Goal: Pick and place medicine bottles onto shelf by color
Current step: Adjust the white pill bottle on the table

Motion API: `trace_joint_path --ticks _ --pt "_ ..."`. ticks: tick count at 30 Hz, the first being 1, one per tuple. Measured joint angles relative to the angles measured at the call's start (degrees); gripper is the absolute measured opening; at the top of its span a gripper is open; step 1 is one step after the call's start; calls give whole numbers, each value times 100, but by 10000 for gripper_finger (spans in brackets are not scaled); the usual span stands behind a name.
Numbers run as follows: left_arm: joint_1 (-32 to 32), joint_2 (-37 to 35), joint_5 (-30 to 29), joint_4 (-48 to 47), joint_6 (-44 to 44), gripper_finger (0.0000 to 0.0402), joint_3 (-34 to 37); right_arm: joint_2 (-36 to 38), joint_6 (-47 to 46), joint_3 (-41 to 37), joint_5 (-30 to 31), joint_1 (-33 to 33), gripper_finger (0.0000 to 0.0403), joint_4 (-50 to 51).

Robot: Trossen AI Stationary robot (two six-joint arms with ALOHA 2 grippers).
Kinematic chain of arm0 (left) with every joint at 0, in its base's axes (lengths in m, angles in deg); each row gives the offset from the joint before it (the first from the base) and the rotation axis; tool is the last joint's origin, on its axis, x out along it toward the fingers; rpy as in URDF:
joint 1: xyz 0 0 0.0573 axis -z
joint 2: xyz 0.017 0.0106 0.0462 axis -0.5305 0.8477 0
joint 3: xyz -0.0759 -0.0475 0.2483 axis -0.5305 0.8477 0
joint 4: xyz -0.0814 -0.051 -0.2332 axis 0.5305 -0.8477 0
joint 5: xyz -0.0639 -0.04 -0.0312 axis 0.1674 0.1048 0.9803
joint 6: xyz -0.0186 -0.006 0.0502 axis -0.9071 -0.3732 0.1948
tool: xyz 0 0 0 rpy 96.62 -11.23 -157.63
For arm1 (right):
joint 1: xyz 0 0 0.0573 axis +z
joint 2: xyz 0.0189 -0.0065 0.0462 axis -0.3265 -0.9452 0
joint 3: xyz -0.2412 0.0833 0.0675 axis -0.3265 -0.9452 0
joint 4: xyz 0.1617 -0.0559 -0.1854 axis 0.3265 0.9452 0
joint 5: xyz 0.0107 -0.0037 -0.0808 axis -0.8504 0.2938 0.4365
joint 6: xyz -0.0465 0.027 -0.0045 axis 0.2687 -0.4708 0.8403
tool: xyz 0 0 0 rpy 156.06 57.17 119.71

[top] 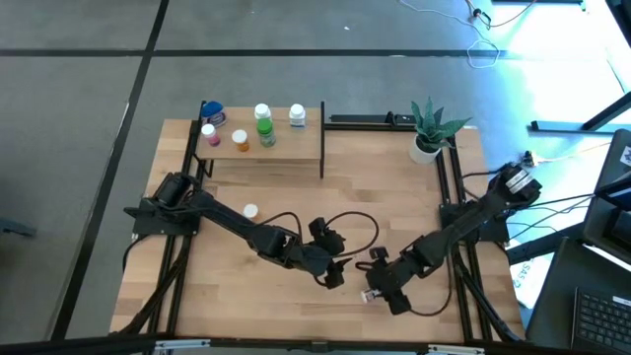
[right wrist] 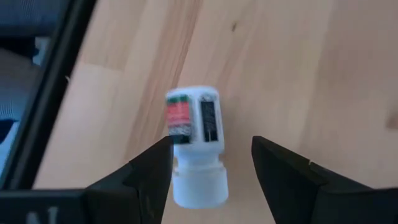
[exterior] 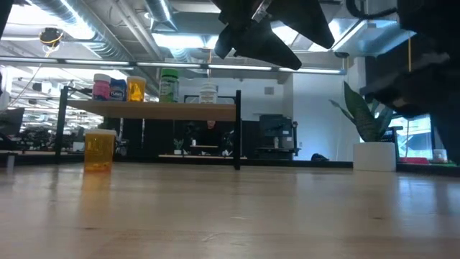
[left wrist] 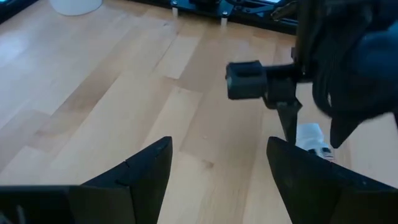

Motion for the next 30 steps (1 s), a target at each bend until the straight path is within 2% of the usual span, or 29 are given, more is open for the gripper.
trace_joint_path --ticks 8,14,17,23,30 --pt "0 0 2 -22 2 257 0 -567 -165 2 -39 201 220 -24" --pt "9 0 2 -24 2 257 0 -686 -173 30 137 221 219 -122" --pt "21 0 4 -26 7 257 0 -690 -161 26 262 223 209 -118" --pt "101 0 2 -26 42 257 0 -694 -160 20 415 218 162 -109" --pt "264 0 3 -40 393 257 0 -725 -89 162 646 159 160 49"
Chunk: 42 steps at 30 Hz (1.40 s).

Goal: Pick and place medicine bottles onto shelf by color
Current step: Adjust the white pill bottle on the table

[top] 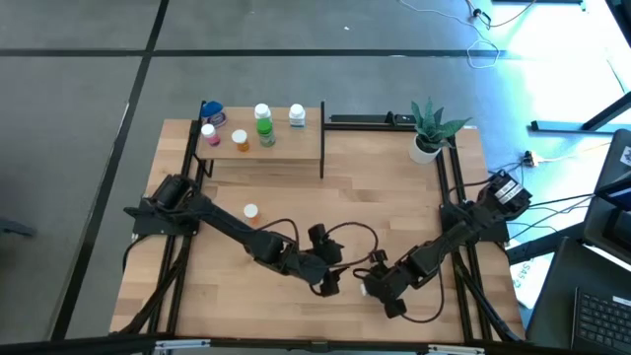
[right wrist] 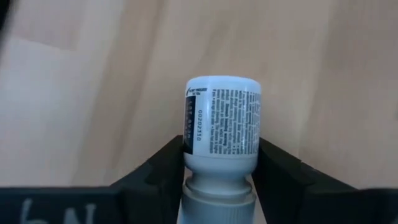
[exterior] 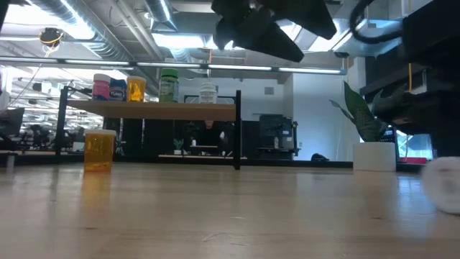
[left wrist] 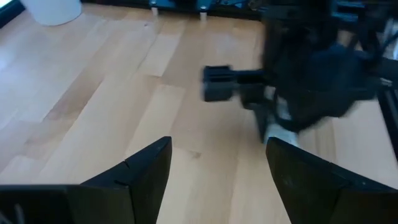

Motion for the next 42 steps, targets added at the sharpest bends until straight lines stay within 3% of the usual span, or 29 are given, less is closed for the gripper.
trace_joint_path --ticks 4,10,17,28,42 --pt "119 2 2 -8 288 257 0 -9 122 191 330 -165 166 299" --pt "239 2 75 -329 234 257 0 -9 357 553 332 -432 162 740" --pt "347 4 72 -443 239 257 0 -3 -113 1329 178 -778 163 2103" --pt "502 4 19 -769 261 257 0 8 -1108 2349 -962 -1365 164 4418" --pt "549 4 15 -880 418 257 2 -324 -2281 2221 -3565 -1928 165 5325"
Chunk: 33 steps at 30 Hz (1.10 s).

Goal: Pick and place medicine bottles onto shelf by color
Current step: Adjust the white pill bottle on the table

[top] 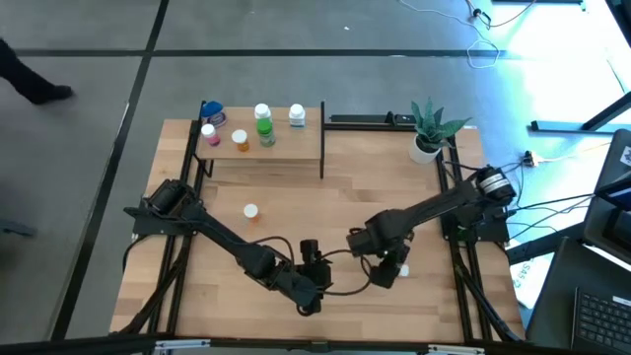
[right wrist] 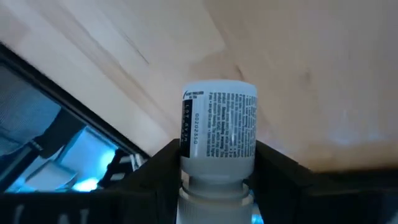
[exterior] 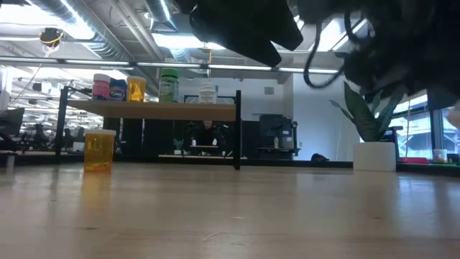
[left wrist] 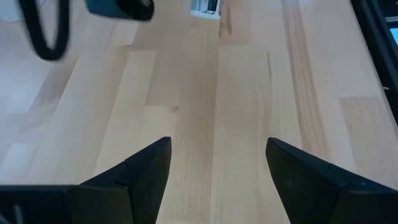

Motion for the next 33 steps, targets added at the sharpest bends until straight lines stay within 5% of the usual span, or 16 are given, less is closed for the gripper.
trace_joint_path --ticks 7,23,33 --pt "36 0 -13 15 233 257 0 -792 177 -3 -694 -10 165 402" --pt "46 0 -22 37 289 257 0 -1734 1434 -8 -719 -12 167 529" --pt "46 0 -22 39 283 257 0 -1764 1636 -6 -550 -12 222 111"
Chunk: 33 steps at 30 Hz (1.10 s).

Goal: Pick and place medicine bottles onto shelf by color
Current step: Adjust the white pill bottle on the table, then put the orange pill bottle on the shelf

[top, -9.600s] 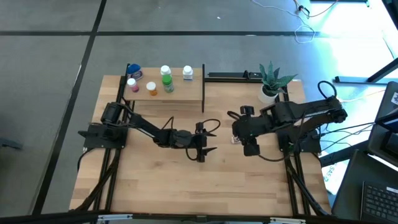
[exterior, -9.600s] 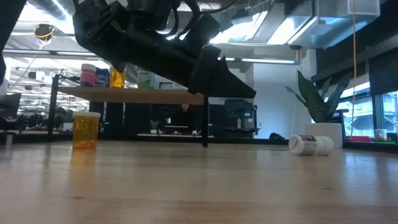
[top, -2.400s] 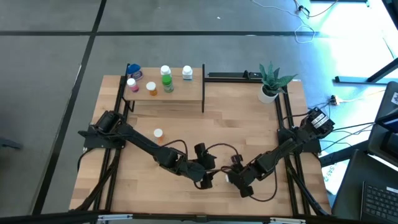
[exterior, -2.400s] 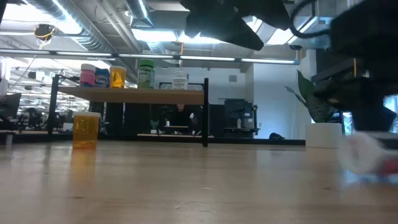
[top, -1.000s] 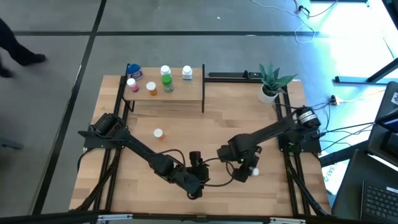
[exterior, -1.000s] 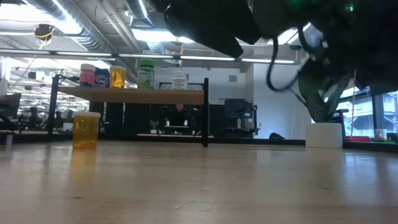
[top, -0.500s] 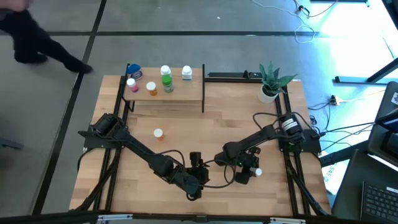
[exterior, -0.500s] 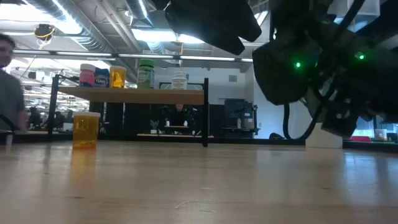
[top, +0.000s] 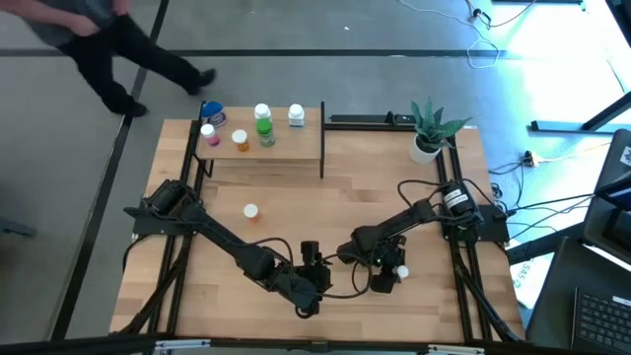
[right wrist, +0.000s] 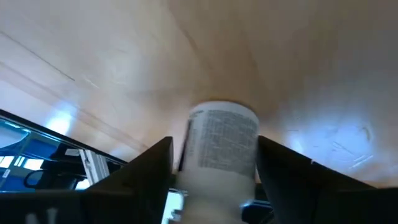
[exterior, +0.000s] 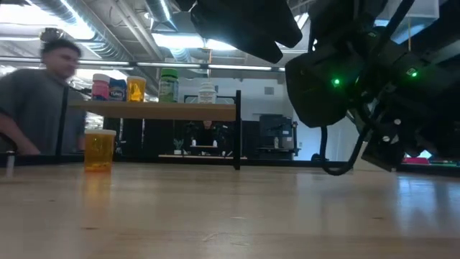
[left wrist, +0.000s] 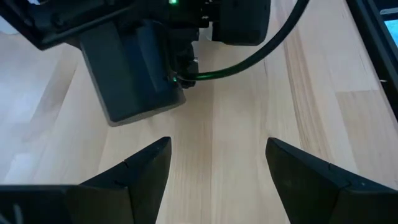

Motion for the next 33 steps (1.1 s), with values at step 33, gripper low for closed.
trace_joint_path --ticks 33 --pt "130 -2 -5 -2 -162 257 0 15 301 1025 1222 -184 239 603"
